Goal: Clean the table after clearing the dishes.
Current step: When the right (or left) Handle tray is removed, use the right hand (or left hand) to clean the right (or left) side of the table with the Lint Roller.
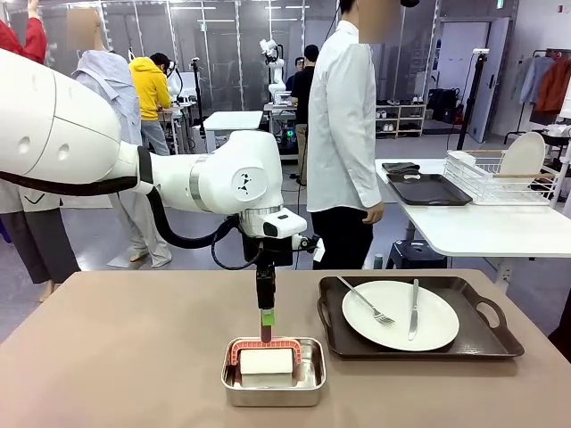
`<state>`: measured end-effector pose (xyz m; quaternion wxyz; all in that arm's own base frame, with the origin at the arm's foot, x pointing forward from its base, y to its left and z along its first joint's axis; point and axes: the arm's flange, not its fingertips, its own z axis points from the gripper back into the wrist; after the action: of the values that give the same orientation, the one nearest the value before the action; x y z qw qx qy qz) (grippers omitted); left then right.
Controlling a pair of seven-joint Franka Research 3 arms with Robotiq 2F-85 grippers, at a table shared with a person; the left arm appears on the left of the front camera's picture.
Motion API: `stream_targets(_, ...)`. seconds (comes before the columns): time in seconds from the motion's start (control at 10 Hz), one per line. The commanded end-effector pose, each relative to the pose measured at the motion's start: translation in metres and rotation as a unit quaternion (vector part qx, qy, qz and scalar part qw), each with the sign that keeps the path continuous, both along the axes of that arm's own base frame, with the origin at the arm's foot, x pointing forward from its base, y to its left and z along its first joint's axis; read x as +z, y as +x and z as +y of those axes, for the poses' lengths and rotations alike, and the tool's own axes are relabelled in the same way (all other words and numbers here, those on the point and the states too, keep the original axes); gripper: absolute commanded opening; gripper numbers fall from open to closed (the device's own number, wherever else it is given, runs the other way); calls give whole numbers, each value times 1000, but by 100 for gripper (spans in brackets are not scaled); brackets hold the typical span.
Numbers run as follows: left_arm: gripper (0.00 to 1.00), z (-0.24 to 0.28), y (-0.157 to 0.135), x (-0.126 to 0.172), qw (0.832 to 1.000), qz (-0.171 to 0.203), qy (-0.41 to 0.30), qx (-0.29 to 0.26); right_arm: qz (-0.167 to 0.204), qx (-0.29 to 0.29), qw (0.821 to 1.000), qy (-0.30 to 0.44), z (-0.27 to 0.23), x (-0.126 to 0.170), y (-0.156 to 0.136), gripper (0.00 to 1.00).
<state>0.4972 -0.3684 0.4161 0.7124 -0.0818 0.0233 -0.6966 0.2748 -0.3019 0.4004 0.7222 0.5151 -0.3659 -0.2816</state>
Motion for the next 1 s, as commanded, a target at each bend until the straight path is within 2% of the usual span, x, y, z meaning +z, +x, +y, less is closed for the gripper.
stream_targets(0.0,100,28,25,37,997,-2,3,74,-5,-4,1000,5,0,3,-1,100)
stream_targets(0.1,100,57,31,59,990,-24,-2,136,-5,-4,1000,5,0,3,-1,100)
stream_targets(0.2,100,95,29,78,980,-31,-44,189,-5,-4,1000,5,0,3,-1,100)
stream_targets(0.3,100,141,27,92,965,-42,-81,245,-5,-4,1000,5,0,3,-1,100)
stream_targets(0.4,100,200,21,108,939,-57,-121,318,-5,-4,1000,5,0,3,-1,100)
stream_targets(0.5,100,252,12,116,907,-48,-172,380,-5,-4,1000,5,0,3,-1,100)
stream_targets(0.7,100,349,-11,110,837,-25,-234,495,-5,-4,1000,5,0,3,-1,100)
stream_targets(0.8,100,390,-27,103,800,-5,-275,533,-5,-4,1000,5,0,3,-1,100)
stream_targets(0.9,100,432,-46,96,760,-5,-306,574,-5,-4,1000,5,0,3,-1,100)
